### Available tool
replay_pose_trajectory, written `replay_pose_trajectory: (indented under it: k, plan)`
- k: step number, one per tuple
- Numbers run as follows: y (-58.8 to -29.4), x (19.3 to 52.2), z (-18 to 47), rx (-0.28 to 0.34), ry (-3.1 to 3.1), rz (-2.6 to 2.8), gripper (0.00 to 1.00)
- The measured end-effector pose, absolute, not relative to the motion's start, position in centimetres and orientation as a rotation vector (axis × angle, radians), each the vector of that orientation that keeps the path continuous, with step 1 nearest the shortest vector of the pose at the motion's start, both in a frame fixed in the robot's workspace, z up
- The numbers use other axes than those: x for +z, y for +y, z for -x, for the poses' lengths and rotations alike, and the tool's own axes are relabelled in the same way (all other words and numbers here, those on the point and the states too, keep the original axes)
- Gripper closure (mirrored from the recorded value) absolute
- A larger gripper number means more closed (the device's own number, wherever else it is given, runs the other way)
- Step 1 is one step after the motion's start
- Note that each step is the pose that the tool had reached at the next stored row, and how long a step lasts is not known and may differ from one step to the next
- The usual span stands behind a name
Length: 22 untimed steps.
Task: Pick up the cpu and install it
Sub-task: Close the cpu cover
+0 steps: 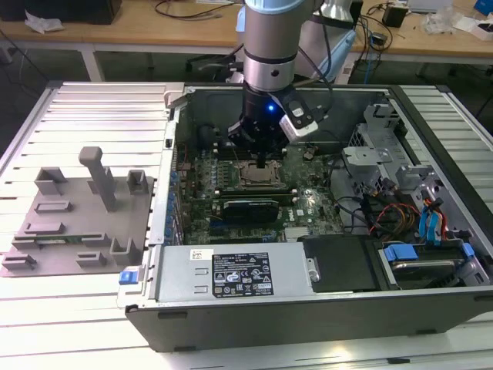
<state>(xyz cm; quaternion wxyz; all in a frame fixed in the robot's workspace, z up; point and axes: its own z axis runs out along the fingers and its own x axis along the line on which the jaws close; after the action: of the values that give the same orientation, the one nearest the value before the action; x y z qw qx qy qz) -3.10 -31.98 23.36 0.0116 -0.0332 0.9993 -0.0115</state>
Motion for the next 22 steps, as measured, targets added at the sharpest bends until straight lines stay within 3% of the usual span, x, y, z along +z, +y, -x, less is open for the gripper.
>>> replay_pose_trajectory:
  k: [22]
  plan:
    - [-32.0,25.6,3.1,-0.036,3.116,0.103,0.89]
